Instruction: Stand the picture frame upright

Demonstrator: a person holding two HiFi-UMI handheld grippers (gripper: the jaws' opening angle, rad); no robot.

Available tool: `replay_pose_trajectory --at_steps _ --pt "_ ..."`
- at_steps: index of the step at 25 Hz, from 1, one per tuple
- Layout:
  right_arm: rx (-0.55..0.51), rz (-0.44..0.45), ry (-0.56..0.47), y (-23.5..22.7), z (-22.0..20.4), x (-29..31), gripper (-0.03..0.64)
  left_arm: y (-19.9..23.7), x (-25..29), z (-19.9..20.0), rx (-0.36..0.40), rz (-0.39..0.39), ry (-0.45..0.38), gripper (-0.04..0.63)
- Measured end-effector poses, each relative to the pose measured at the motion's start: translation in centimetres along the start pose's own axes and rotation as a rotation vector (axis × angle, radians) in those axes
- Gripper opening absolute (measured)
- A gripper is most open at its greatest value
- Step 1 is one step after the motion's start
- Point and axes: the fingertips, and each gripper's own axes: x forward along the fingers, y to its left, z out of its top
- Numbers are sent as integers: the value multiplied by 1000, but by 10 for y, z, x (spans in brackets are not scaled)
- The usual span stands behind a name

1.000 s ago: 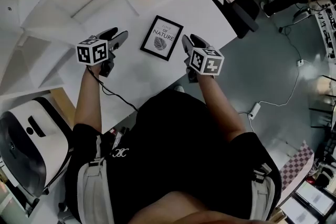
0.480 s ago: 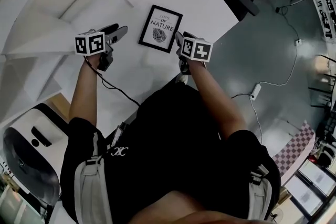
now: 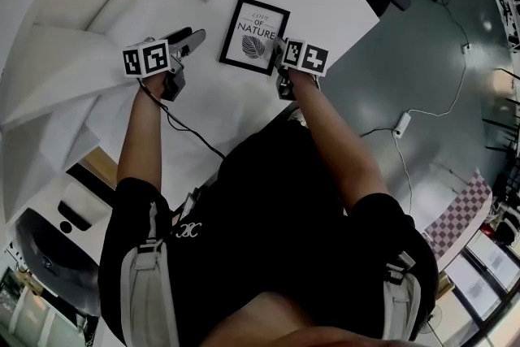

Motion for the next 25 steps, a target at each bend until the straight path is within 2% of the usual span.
replay_pose_trajectory --at_steps 2,6,9,13,18,21,25 --pt "15 -2 18 0 -2 5 118 4 3 1 -9 4 -7 231" --pt "-91 -71 86 4 -3 8 110 9 4 -3 -17 1 10 231" --pt "-107 -78 113 6 -3 10 94 11 7 -7 -20 -2 33 232" --pt "-95 -34 135 3 -2 9 92 6 14 -12 -54 -34 48 231" --pt "-58 89 137 4 -1 9 78 1 21 -16 -105 -77 68 230" --pt "-74 117 137 5 -3 9 78 -4 27 -22 -136 -104 89 230" --pt "-22 172 137 5 -4 8 75 -12 34 -30 -154 -127 124 230"
